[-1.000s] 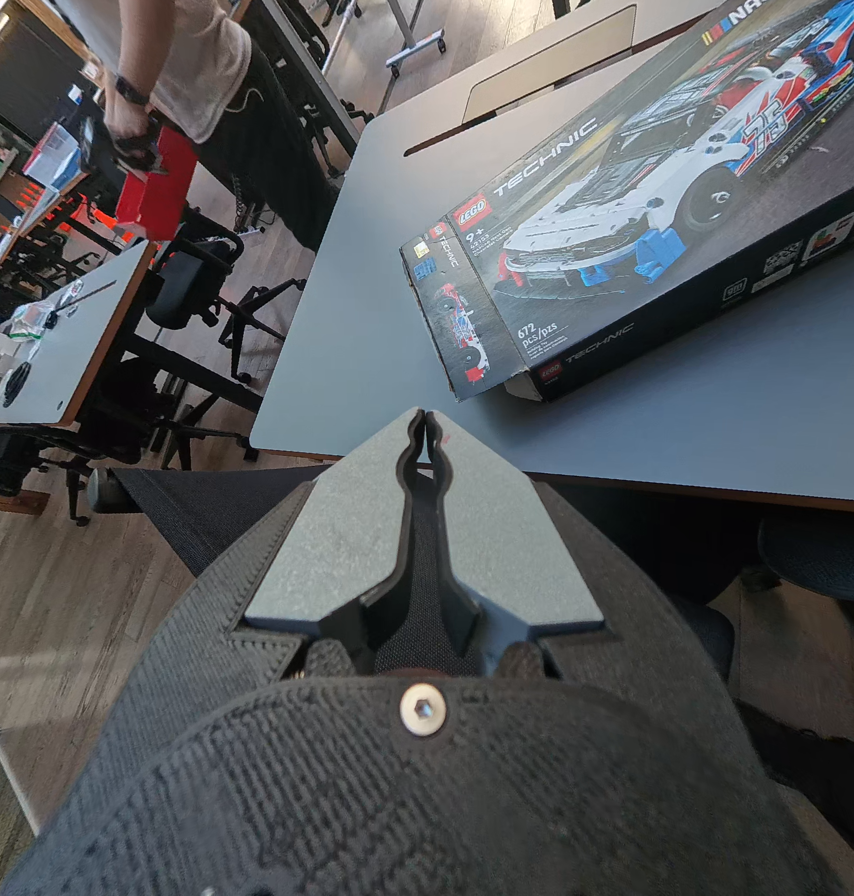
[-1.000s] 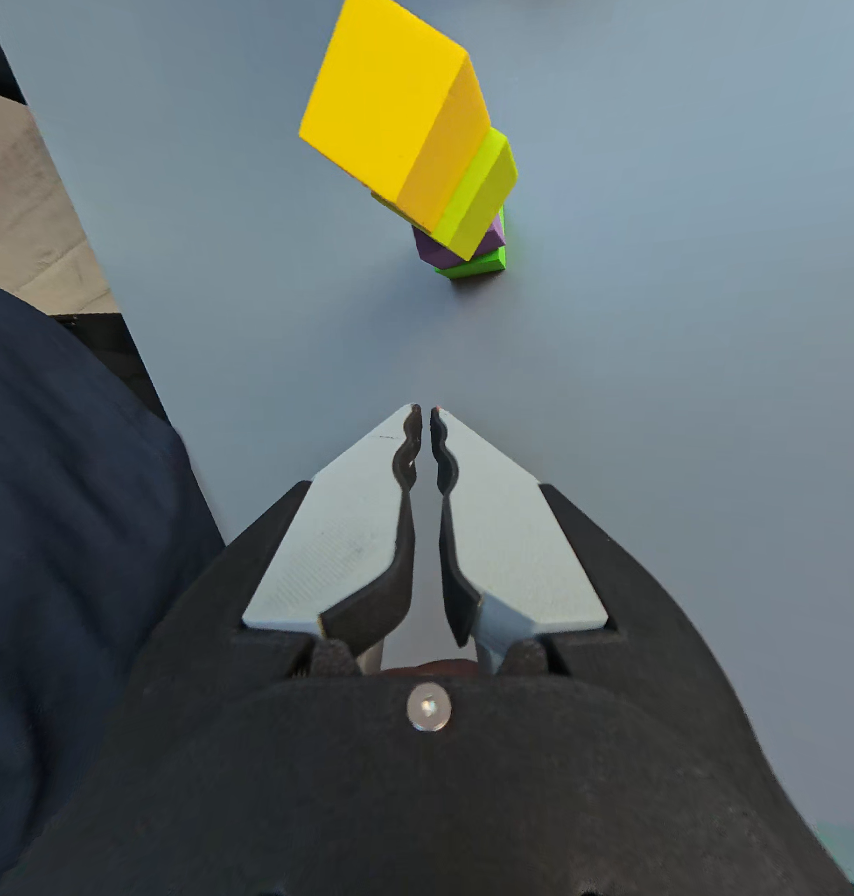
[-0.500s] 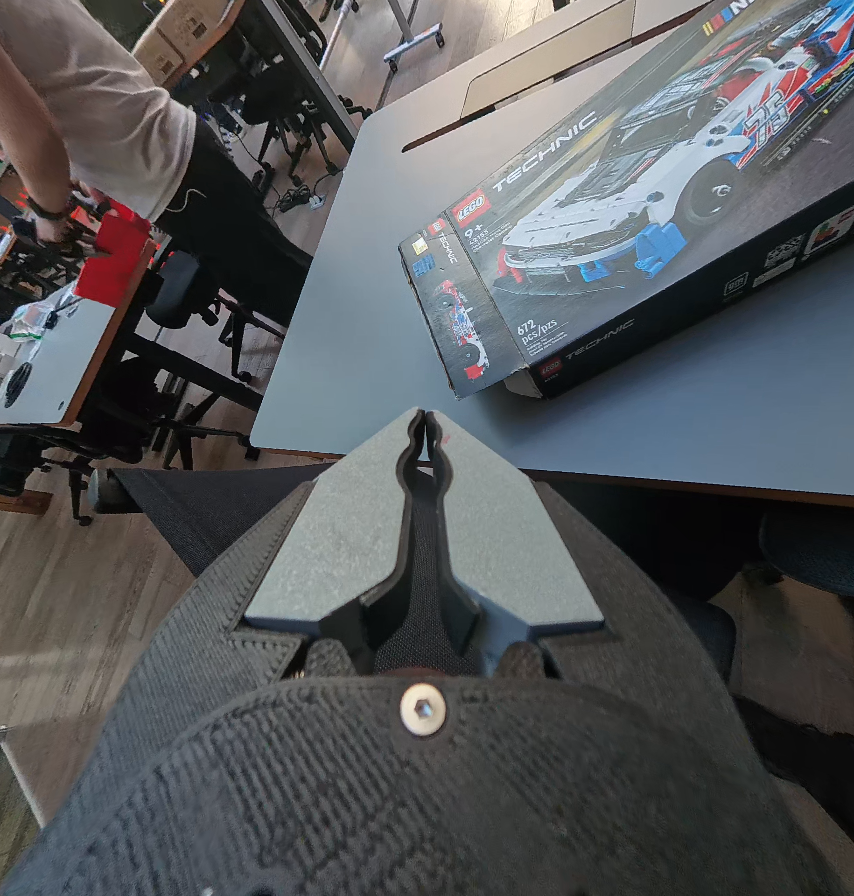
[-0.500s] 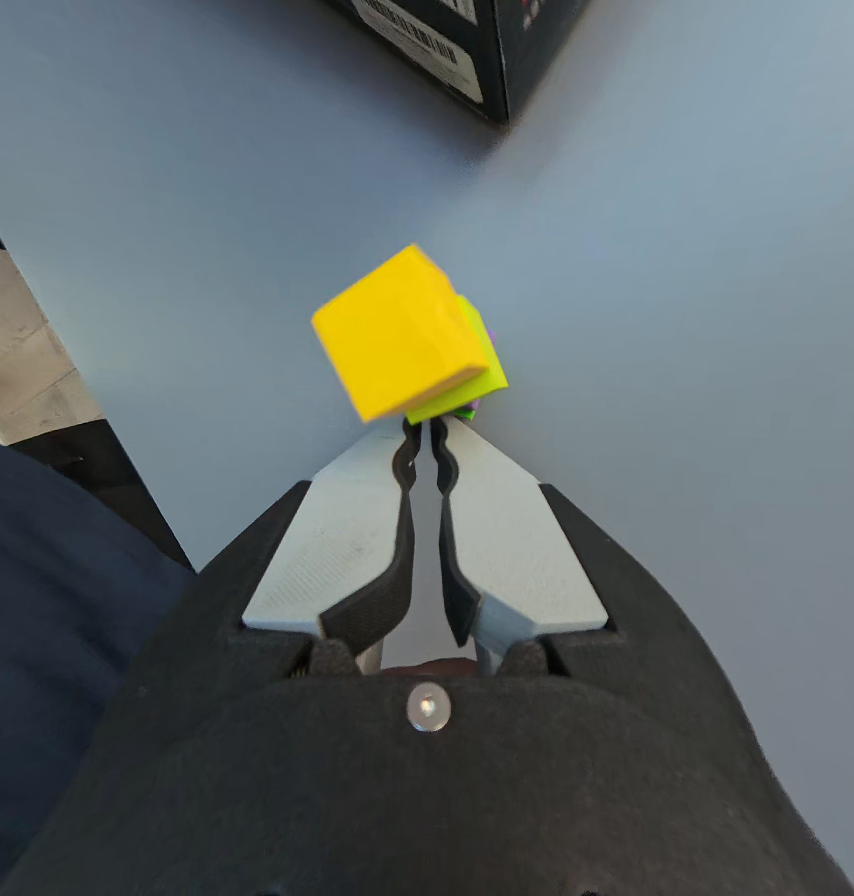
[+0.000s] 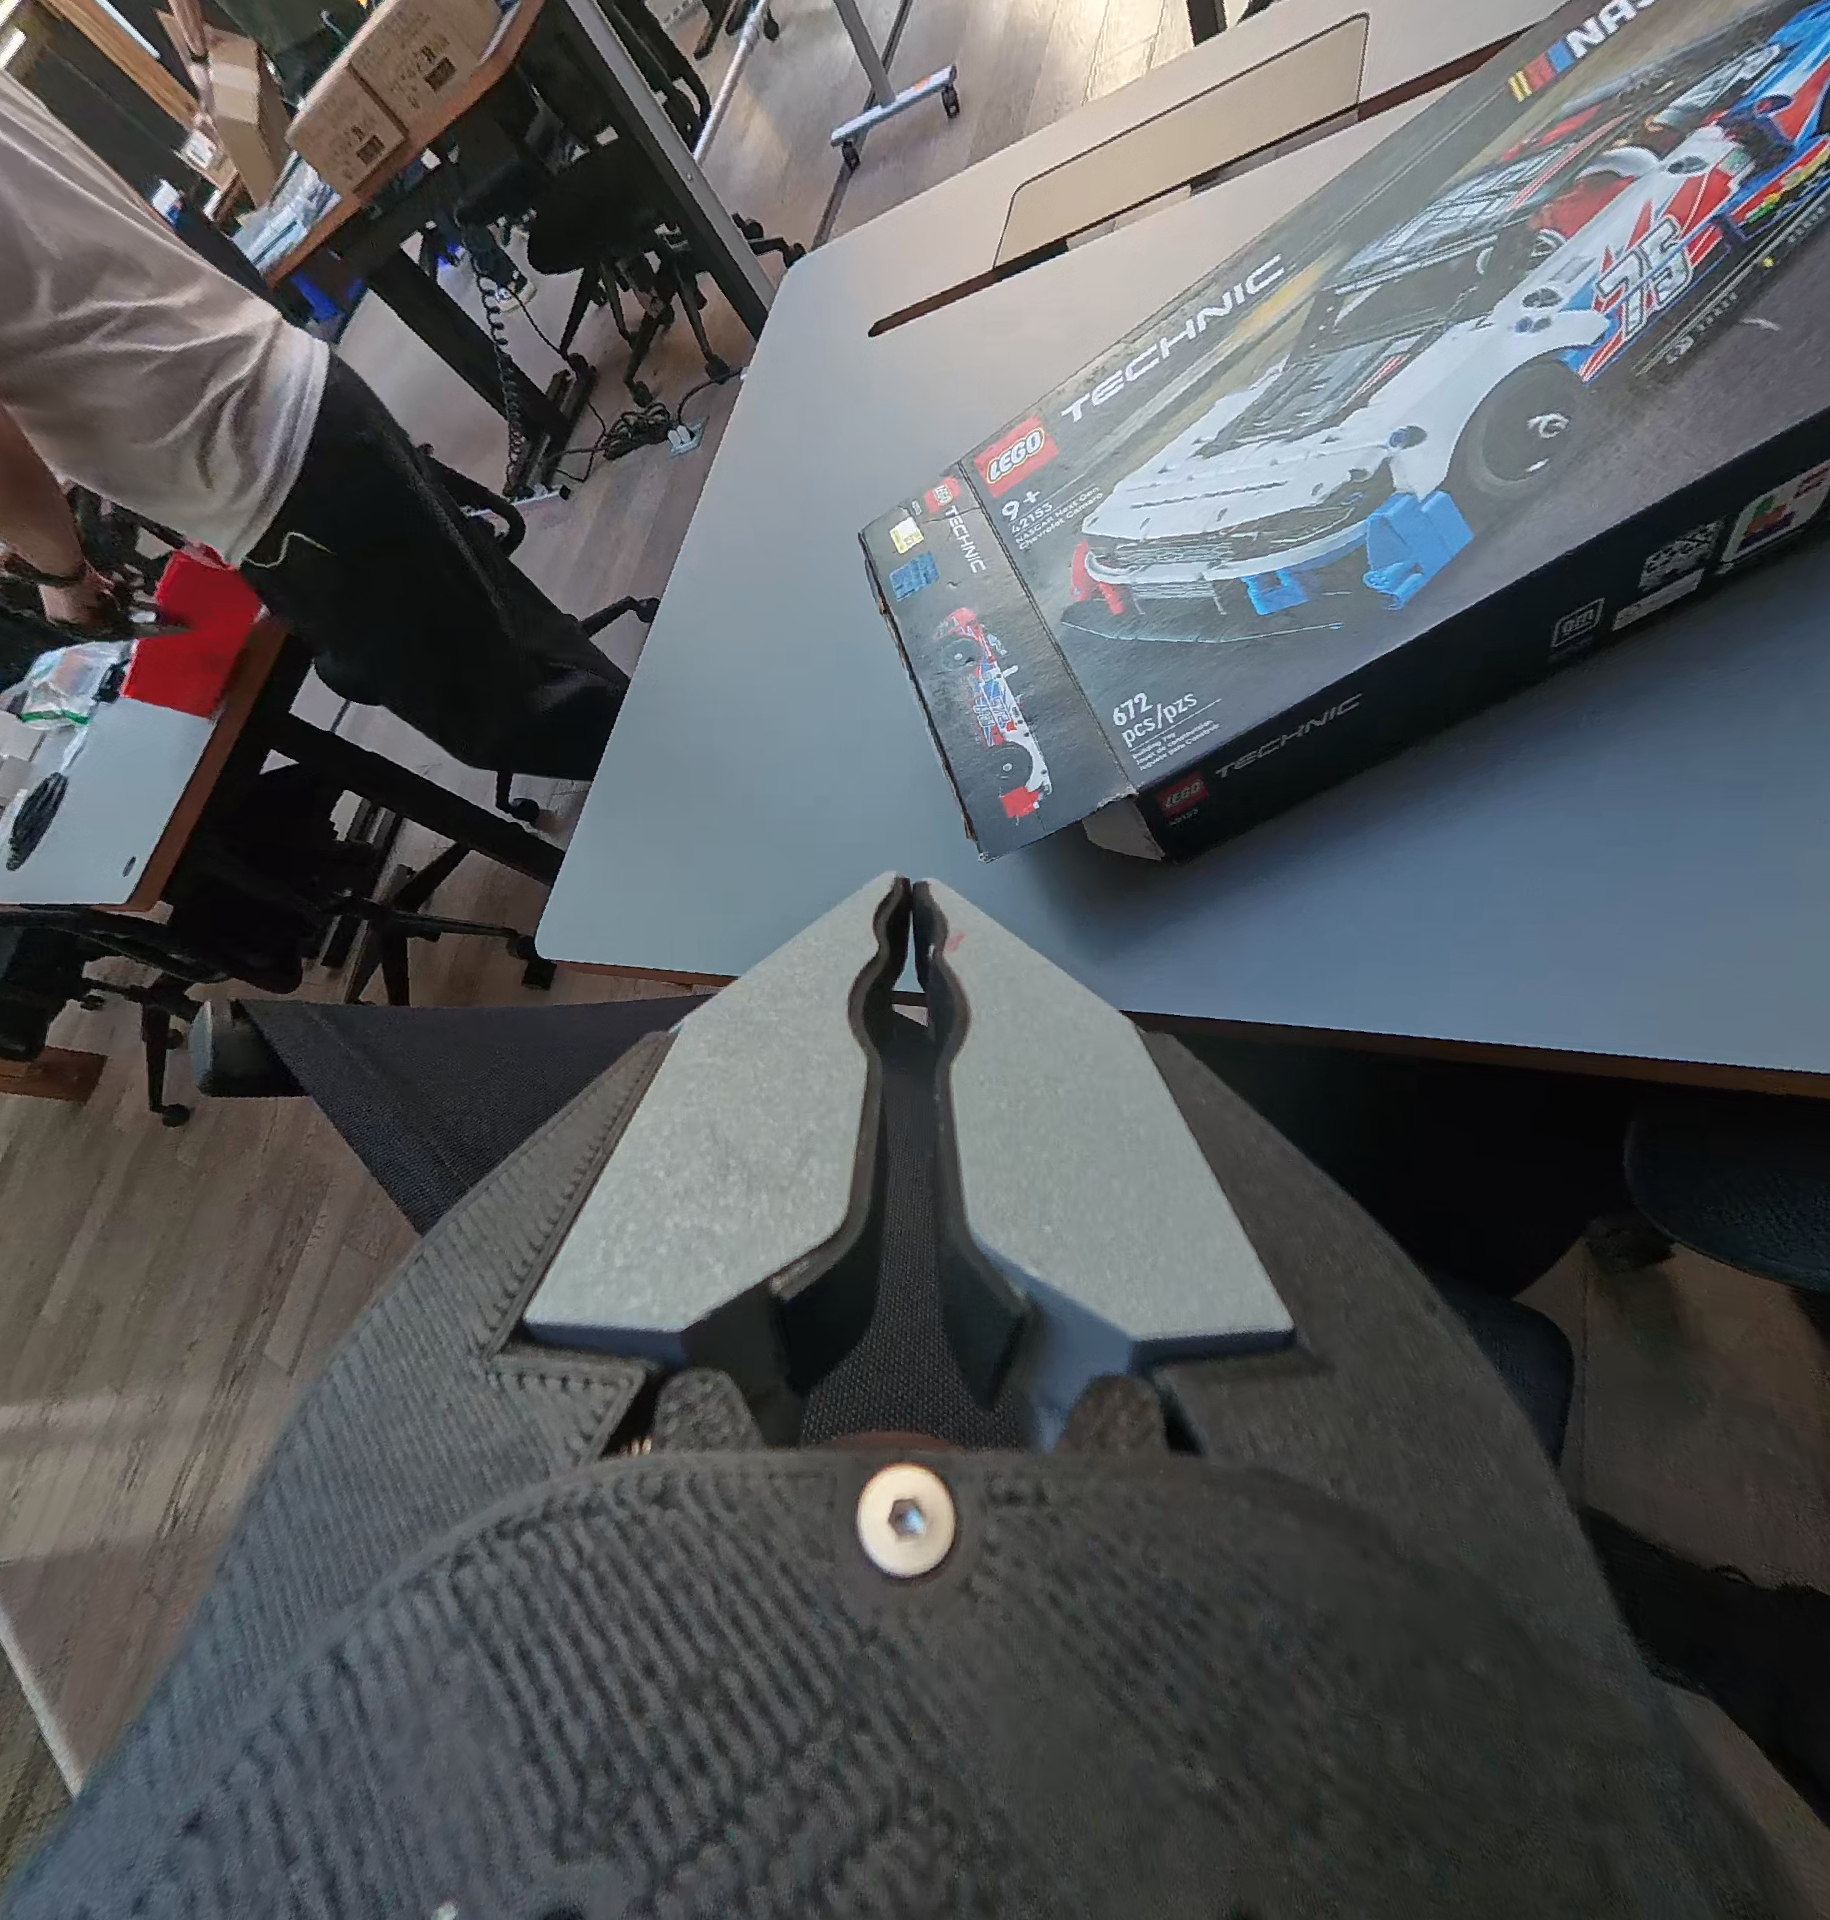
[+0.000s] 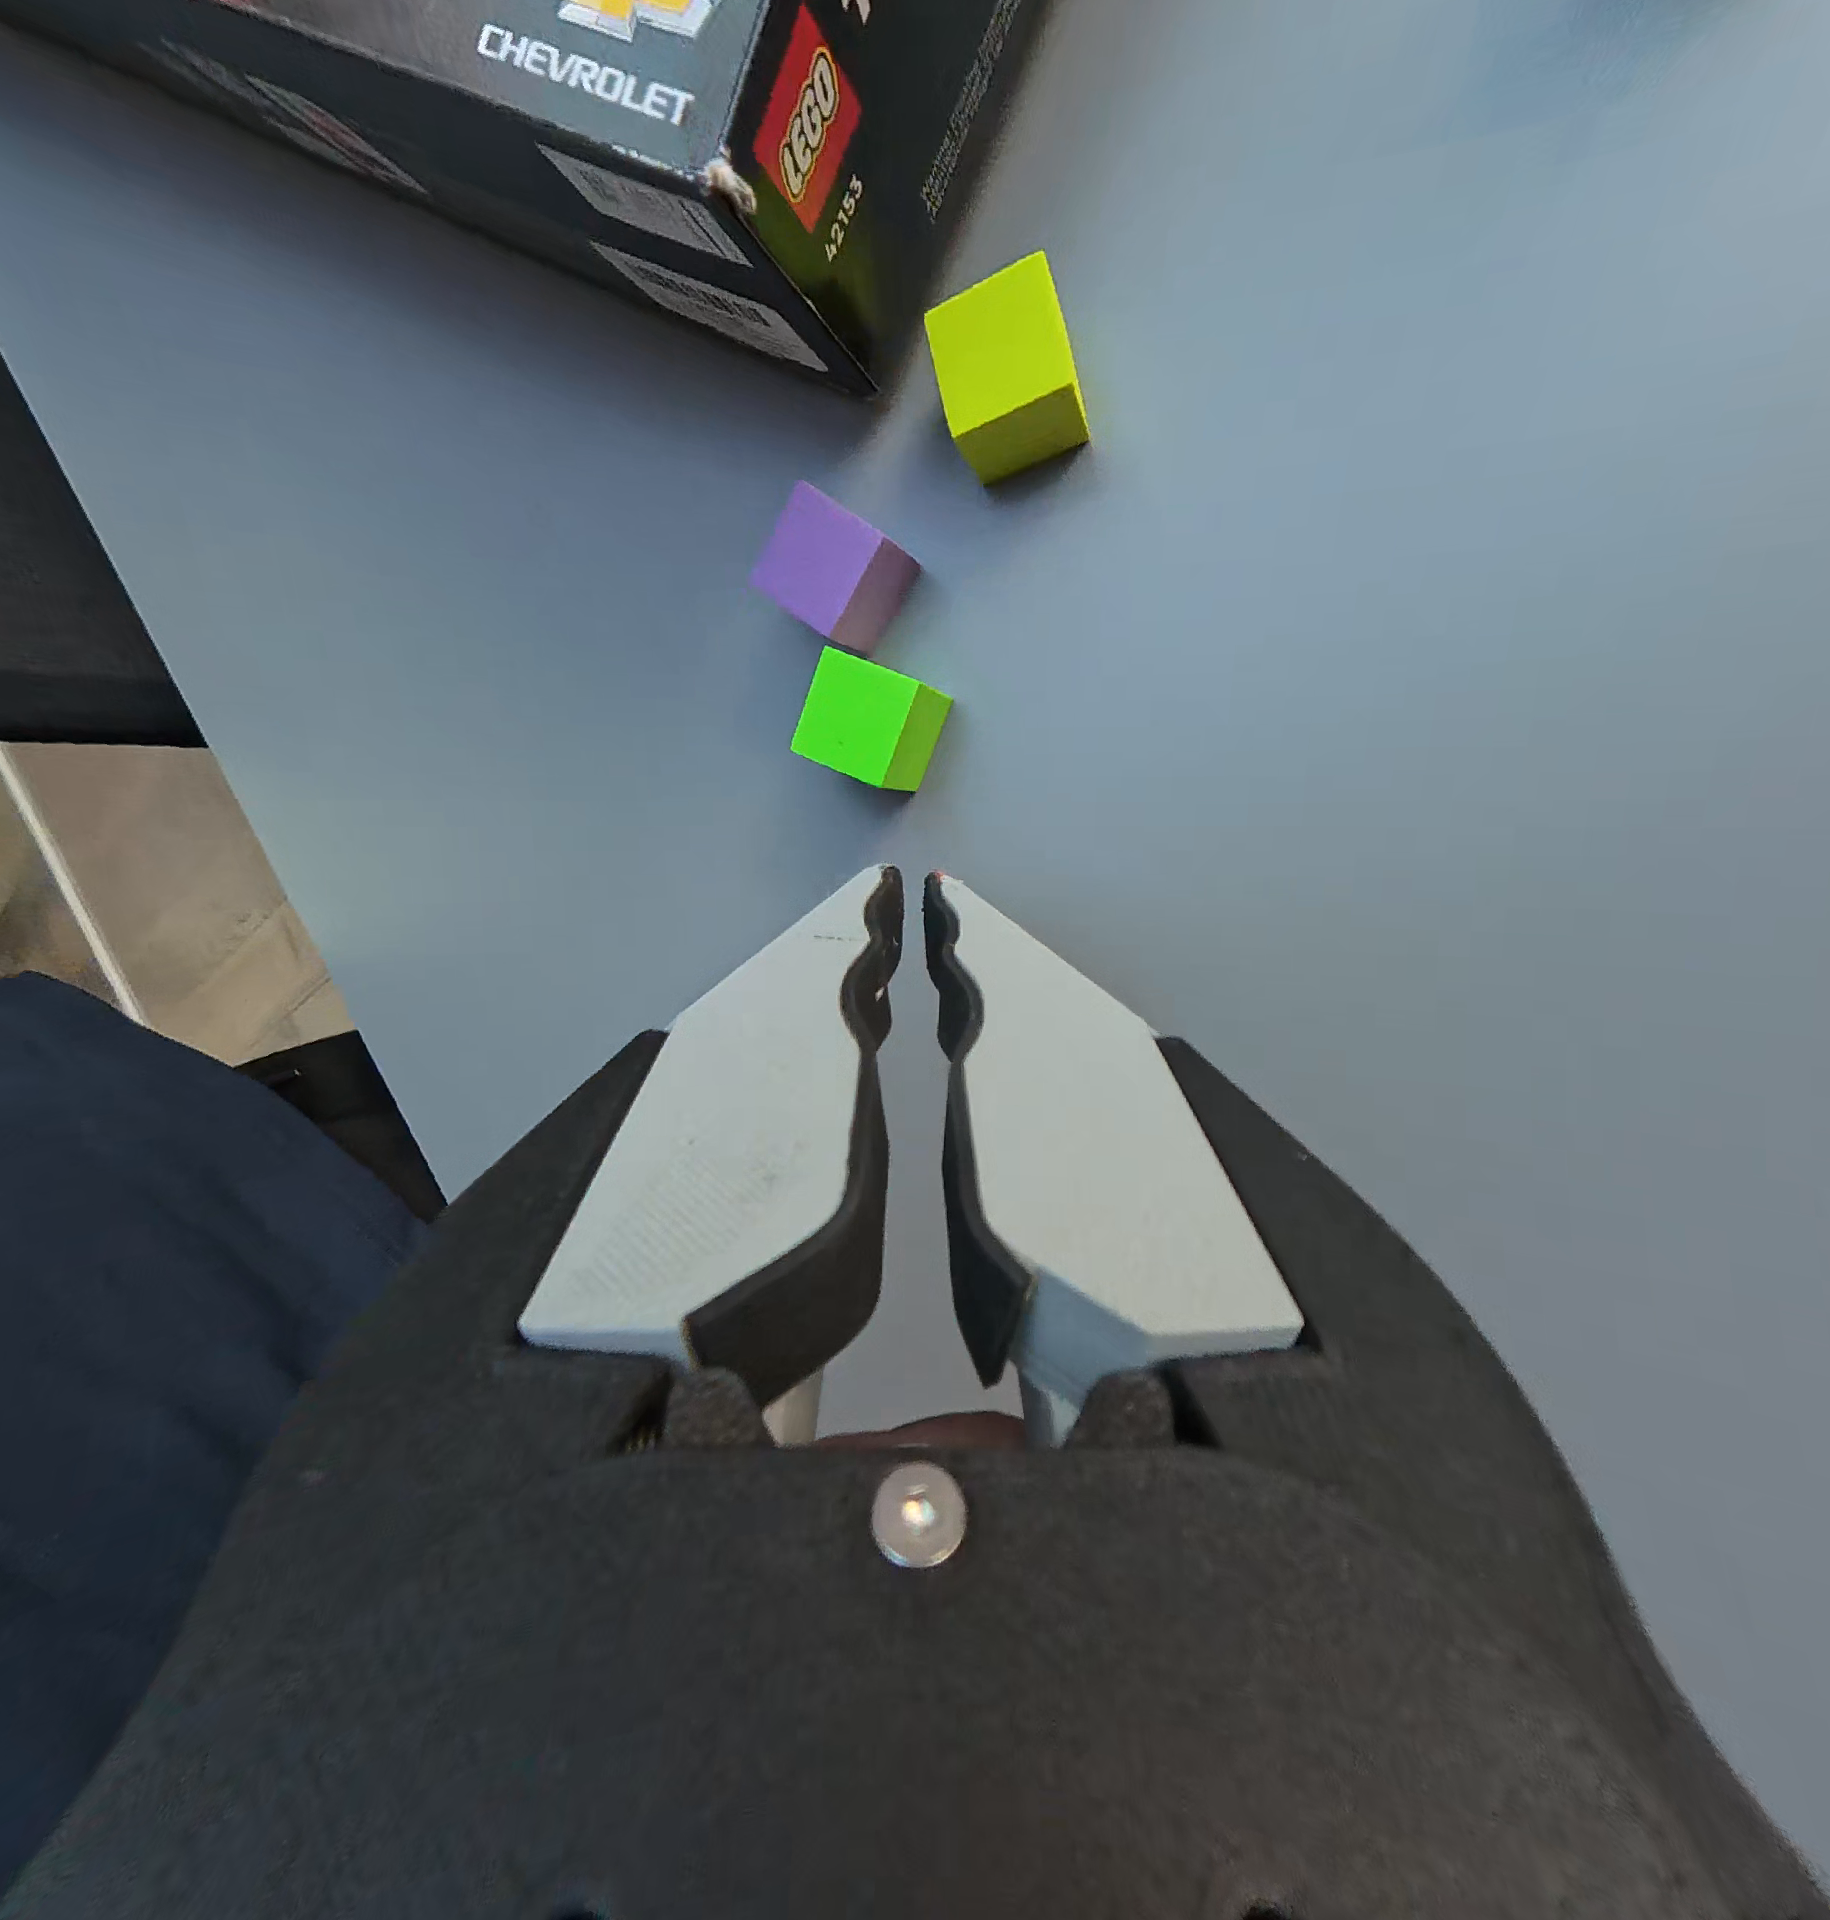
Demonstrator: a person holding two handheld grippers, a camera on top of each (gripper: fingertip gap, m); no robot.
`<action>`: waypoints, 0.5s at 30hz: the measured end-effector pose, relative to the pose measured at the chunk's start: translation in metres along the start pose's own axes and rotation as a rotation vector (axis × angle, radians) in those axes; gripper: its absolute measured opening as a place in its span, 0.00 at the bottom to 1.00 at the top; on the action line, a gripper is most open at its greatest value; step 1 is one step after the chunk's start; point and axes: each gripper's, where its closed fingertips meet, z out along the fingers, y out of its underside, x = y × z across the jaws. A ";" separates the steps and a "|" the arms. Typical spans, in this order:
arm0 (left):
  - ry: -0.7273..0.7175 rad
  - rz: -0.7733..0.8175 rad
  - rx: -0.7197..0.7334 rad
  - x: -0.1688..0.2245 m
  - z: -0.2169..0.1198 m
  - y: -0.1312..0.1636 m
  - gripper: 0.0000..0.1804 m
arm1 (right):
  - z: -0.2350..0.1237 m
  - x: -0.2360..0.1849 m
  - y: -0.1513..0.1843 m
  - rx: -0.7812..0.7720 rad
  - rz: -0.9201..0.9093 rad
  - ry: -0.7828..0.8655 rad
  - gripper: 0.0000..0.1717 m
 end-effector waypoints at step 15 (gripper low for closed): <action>0.029 0.066 -0.034 0.012 0.003 0.005 0.00 | 0.004 -0.018 0.019 0.025 0.005 -0.081 0.04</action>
